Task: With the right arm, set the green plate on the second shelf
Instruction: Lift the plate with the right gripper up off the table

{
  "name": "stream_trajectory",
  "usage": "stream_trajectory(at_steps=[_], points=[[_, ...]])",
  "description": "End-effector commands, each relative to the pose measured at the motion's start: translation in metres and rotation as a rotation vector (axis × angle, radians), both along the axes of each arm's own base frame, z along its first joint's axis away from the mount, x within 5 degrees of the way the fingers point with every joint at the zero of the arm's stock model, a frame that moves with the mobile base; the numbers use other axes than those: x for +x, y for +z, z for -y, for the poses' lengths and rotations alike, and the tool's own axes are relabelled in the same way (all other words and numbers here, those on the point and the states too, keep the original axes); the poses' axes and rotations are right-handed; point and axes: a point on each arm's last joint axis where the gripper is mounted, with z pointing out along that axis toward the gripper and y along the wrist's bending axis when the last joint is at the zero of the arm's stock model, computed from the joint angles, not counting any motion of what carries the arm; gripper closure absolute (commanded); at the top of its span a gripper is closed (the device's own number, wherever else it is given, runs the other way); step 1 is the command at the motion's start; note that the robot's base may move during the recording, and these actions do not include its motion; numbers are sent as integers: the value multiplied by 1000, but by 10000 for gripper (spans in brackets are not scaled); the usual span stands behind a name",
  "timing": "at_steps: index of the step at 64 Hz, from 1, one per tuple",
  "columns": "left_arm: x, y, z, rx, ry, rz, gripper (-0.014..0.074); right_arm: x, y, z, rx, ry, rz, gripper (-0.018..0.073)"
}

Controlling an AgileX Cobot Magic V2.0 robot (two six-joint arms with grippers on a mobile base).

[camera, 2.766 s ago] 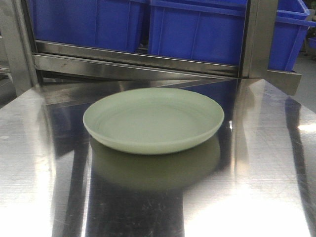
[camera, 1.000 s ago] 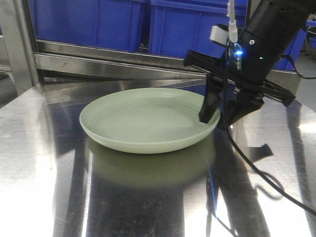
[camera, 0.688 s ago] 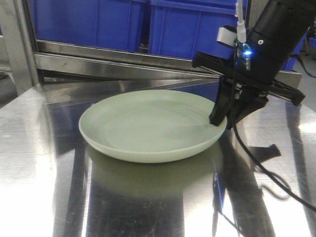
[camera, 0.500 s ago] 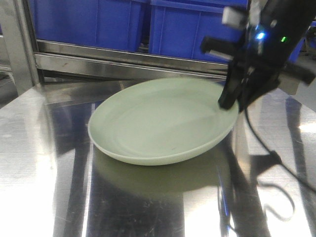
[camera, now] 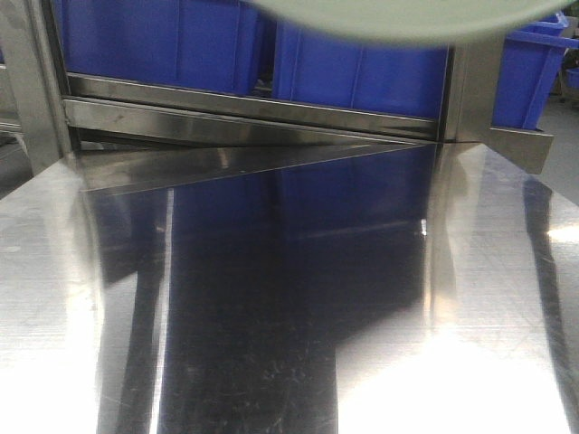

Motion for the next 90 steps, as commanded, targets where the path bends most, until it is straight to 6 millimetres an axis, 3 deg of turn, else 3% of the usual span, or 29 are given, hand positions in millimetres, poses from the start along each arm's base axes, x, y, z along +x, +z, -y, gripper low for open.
stream_trajectory(at_steps=[1, 15, 24, 34, 50, 72, 90], points=[[0, -5, 0, -16, 0, 60, 466, -39, 20, 16, 50, -33, 263, 506], [0, -5, 0, -16, 0, 60, 466, -116, -11, 44, 29, -78, 515, 506], [0, -5, 0, -16, 0, 60, 466, -138, -39, 52, 25, -90, 579, 506], [0, -5, 0, -16, 0, 60, 466, -133, -65, 50, -1, -90, 535, 506], [0, -5, 0, -16, 0, 60, 466, -122, -85, 48, -44, -94, 515, 506], [0, -5, 0, -16, 0, 60, 466, -110, -96, 44, -119, -104, 787, 506], [0, -5, 0, -16, 0, 60, 466, -105, -112, 53, -6, -351, 911, 506]])
